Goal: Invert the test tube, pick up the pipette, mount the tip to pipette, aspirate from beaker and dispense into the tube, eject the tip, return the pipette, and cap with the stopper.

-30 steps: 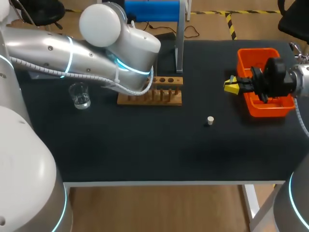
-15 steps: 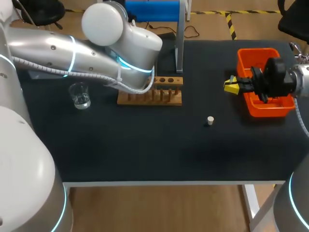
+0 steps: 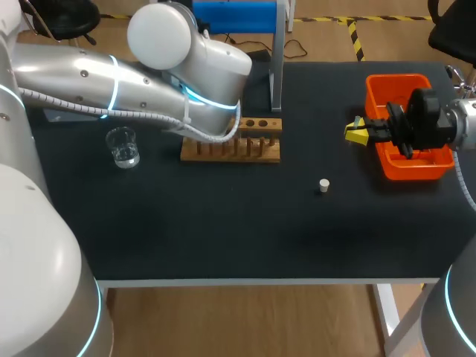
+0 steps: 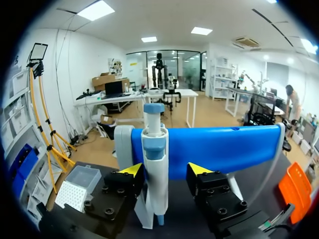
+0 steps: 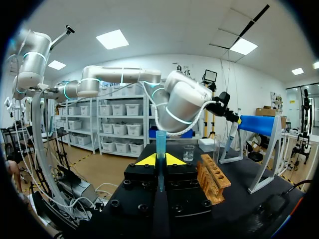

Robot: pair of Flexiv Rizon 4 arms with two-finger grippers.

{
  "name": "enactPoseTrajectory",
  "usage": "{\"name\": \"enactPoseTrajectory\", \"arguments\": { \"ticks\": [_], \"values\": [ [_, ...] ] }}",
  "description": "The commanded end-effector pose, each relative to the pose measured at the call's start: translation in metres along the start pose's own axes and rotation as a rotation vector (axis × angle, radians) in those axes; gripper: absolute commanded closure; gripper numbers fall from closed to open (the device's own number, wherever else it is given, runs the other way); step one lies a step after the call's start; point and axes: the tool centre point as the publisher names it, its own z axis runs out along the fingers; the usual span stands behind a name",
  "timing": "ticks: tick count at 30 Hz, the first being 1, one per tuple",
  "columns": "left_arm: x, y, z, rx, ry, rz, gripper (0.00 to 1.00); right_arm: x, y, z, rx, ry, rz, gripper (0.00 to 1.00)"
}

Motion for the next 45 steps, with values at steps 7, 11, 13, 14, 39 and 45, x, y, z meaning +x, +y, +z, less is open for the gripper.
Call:
{"name": "enactPoseTrajectory", "arguments": {
  "ticks": [7,11,13,14,39,45],
  "values": [
    [-0.0004,-0.0005,0.0070,0.005,-0.007,0.000,0.45,0.0006,-0.0002,-0.0002,0.001,-0.001,0.000,1.00],
    [-0.0005,0.0006,0.0080,0.001,-0.008,-0.004,0.44,0.0006,-0.0002,-0.0002,0.001,-0.001,0.000,1.00],
    [-0.0005,0.0007,0.0081,0.003,-0.008,-0.005,0.42,0.0006,-0.0002,-0.0002,0.001,-0.001,0.000,1.00],
    [-0.0004,0.0007,0.0081,0.003,-0.009,-0.005,0.42,0.0006,-0.0002,-0.0002,0.001,-0.001,0.000,1.00],
    [-0.0011,0.0007,0.0122,0.007,-0.006,-0.009,0.35,0.0006,-0.0002,-0.0002,0.001,-0.001,0.000,1.00],
    [-0.0013,0.0011,0.0133,0.006,-0.007,-0.011,0.36,0.0006,-0.0002,-0.0002,0.001,-0.001,0.000,1.00]
  ]
}}
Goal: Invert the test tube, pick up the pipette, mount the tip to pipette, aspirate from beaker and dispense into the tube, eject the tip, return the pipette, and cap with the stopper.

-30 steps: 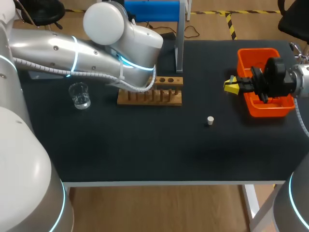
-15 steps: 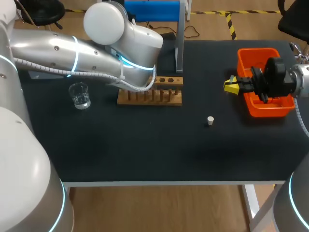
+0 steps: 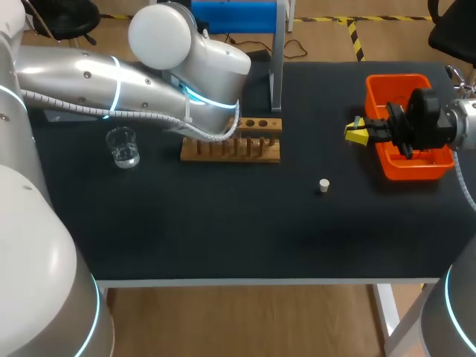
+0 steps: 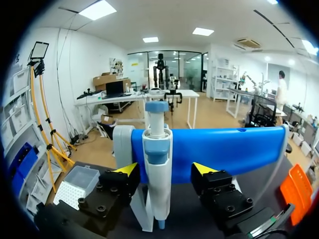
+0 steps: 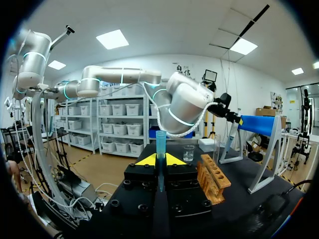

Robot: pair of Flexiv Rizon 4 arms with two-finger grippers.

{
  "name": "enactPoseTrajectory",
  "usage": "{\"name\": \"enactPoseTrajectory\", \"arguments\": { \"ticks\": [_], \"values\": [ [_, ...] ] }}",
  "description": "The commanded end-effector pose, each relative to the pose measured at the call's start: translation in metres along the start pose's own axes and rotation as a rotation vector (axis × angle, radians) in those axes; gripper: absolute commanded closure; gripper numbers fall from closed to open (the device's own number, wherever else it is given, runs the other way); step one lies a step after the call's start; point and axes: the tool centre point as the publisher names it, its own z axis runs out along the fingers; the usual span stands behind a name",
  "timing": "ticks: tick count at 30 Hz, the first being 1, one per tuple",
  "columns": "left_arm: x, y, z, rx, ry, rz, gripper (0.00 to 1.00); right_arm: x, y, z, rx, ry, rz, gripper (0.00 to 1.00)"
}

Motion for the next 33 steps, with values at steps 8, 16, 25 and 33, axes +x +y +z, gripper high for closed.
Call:
{"name": "enactPoseTrajectory", "arguments": {
  "ticks": [8,16,25,33],
  "values": [
    [0.0010,0.0010,0.0039,0.001,-0.002,-0.003,0.71,0.0006,-0.0002,-0.0002,0.001,-0.001,0.000,1.00],
    [-0.0003,0.0022,0.0050,-0.004,-0.005,-0.006,0.63,0.0006,-0.0002,-0.0002,0.001,-0.001,0.000,1.00],
    [-0.0027,0.0029,0.0084,-0.007,-0.004,-0.008,0.65,0.0006,-0.0002,-0.0002,0.001,-0.001,0.000,1.00],
    [-0.0038,0.0039,0.0104,-0.009,-0.003,-0.009,1.00,0.0006,-0.0002,-0.0002,0.001,-0.001,0.000,1.00]
  ]
}}
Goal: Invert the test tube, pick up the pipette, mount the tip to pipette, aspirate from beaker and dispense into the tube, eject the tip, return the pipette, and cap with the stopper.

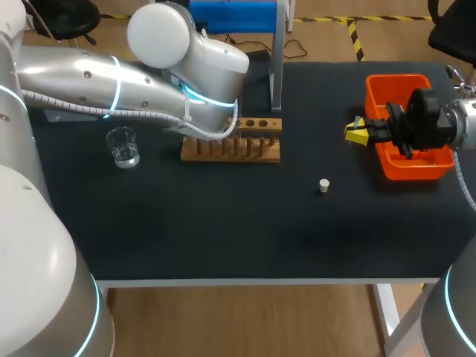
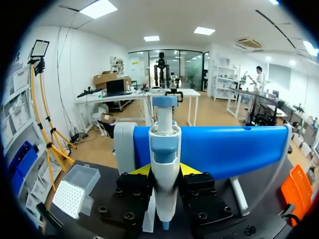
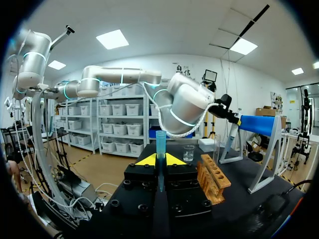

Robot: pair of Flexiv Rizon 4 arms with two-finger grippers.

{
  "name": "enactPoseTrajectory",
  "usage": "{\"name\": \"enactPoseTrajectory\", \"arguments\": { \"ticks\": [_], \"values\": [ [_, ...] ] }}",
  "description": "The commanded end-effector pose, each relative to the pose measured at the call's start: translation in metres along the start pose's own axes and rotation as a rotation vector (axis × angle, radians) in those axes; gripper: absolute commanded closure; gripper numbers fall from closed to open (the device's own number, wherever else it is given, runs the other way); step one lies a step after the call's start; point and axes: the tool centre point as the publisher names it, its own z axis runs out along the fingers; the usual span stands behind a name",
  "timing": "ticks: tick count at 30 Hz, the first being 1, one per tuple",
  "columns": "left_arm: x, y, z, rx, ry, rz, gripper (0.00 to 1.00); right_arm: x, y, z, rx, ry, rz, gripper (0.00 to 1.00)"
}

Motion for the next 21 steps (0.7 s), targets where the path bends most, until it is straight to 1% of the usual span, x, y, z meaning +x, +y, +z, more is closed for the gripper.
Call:
{"name": "enactPoseTrajectory", "arguments": {
  "ticks": [1,4,13,21],
  "values": [
    [0.000,0.001,0.004,0.003,0.000,-0.001,1.00,0.001,0.000,0.000,0.001,-0.001,0.000,1.00],
    [0.000,-0.001,0.002,0.010,0.001,0.001,1.00,0.001,0.000,0.000,0.001,-0.001,0.000,1.00],
    [0.001,-0.024,-0.014,0.064,-0.005,0.025,1.00,0.001,0.000,0.000,0.001,-0.001,0.000,1.00],
    [0.002,-0.038,-0.030,0.091,-0.005,0.045,1.00,0.001,0.000,0.000,0.001,-0.001,0.000,1.00]
  ]
}}
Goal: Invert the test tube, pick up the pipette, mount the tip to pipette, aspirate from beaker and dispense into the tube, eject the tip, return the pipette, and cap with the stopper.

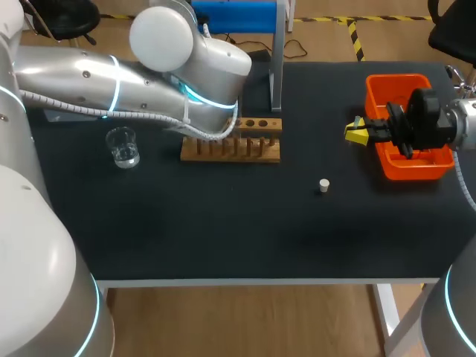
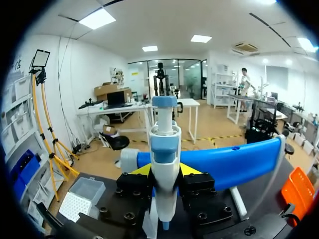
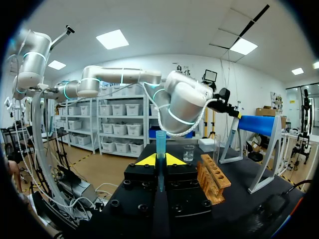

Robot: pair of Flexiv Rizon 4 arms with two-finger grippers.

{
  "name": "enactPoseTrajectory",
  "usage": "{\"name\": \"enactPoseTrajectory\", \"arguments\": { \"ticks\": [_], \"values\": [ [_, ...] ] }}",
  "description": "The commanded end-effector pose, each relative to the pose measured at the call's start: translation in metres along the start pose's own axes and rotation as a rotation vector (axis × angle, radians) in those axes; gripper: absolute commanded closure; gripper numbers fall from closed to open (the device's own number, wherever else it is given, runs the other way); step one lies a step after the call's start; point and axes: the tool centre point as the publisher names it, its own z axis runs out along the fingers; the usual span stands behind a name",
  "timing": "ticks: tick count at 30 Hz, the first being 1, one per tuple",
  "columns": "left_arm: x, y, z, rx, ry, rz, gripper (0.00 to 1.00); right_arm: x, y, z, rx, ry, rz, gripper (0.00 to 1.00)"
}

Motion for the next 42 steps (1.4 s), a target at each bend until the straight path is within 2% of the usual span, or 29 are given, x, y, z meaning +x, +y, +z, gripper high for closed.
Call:
{"name": "enactPoseTrajectory", "arguments": {
  "ticks": [1,5,11,19,22,26,36,38,42],
  "values": [
    [-0.002,-0.008,-0.010,-0.004,0.010,0.007,1.00,0.001,0.000,0.000,0.001,-0.001,0.000,1.00],
    [-0.003,-0.016,-0.019,0.006,0.037,0.030,1.00,0.001,0.000,0.000,0.001,-0.001,0.000,1.00],
    [-0.005,-0.028,-0.037,0.027,0.127,0.070,1.00,0.001,0.000,0.000,0.001,-0.001,0.000,1.00],
    [-0.022,-0.039,-0.067,0.059,0.372,0.048,1.00,0.001,0.000,0.000,0.001,-0.001,0.000,1.00],
    [-0.027,-0.042,-0.077,0.048,0.444,0.054,1.00,0.001,0.000,0.000,0.001,-0.001,0.000,1.00],
    [-0.031,-0.043,-0.090,0.032,0.578,0.077,1.00,0.001,0.000,0.000,0.001,-0.001,0.000,1.00],
    [-0.021,-0.047,-0.126,-0.037,0.850,0.280,1.00,0.001,0.000,0.000,0.001,-0.001,0.000,1.00],
    [-0.019,-0.047,-0.136,-0.026,0.928,0.307,1.00,0.001,0.000,0.000,0.001,-0.001,0.000,1.00],
    [-0.010,-0.047,-0.157,-0.028,1.023,0.365,1.00,0.001,0.000,0.000,0.001,-0.001,0.000,1.00]
  ]
}}
